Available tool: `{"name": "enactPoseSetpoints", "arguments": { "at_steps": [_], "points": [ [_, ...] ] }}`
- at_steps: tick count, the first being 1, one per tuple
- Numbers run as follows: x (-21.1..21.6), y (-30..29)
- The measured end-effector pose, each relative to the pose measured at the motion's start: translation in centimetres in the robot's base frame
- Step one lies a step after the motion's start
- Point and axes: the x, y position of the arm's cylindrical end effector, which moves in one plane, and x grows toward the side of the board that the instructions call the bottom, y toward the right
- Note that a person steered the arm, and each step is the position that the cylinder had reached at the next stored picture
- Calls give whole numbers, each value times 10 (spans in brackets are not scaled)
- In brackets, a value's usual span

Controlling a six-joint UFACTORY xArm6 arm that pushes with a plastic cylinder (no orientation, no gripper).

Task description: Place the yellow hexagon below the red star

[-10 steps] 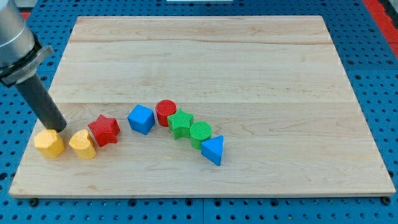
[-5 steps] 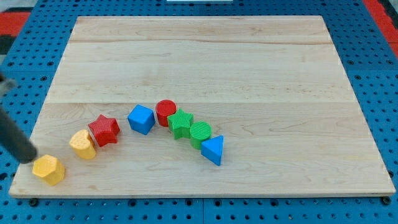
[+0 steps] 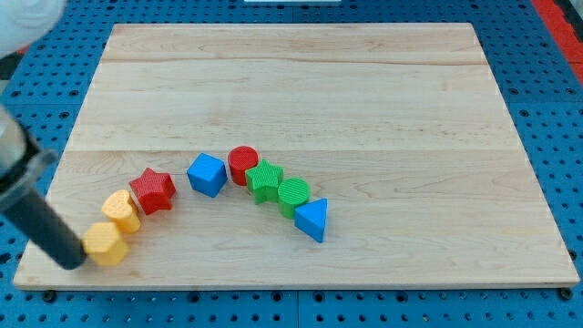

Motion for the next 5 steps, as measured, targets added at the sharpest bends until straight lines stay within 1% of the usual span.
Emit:
{"name": "enactPoseSetpoints", "arguments": {
  "at_steps": [1, 2, 3, 4, 5],
  "points": [
    [0, 56],
    [-3, 88],
    [-20, 93],
    [4, 74],
    [-5, 45]
  ]
}}
